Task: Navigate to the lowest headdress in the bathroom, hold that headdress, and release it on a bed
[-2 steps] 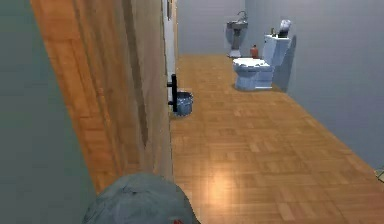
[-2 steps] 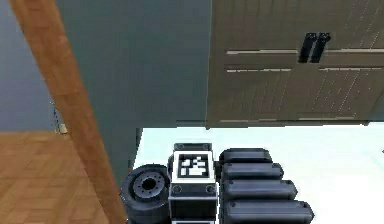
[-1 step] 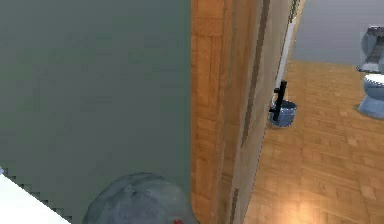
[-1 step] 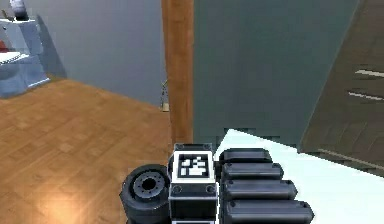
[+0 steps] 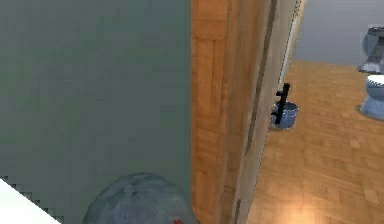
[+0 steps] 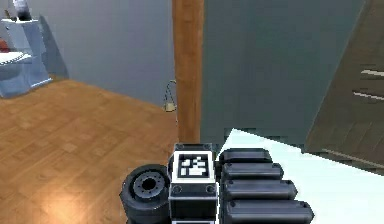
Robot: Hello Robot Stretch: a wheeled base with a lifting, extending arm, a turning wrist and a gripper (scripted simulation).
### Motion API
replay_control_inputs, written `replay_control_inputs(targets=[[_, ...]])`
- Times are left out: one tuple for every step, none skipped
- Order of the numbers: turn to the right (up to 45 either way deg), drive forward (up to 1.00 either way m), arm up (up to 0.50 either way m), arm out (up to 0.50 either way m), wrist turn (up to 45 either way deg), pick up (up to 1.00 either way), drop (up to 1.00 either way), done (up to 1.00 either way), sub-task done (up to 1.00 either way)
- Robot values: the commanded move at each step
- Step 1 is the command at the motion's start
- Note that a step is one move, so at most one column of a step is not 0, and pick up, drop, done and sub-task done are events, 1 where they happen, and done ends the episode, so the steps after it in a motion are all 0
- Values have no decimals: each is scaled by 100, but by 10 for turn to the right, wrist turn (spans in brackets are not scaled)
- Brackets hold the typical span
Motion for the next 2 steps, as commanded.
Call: replay_control_inputs(targets=[[-450, 0, 0, 0, 0, 0, 0, 0, 0], [-450, 0, 0, 0, 0, 0, 0, 0, 0]])
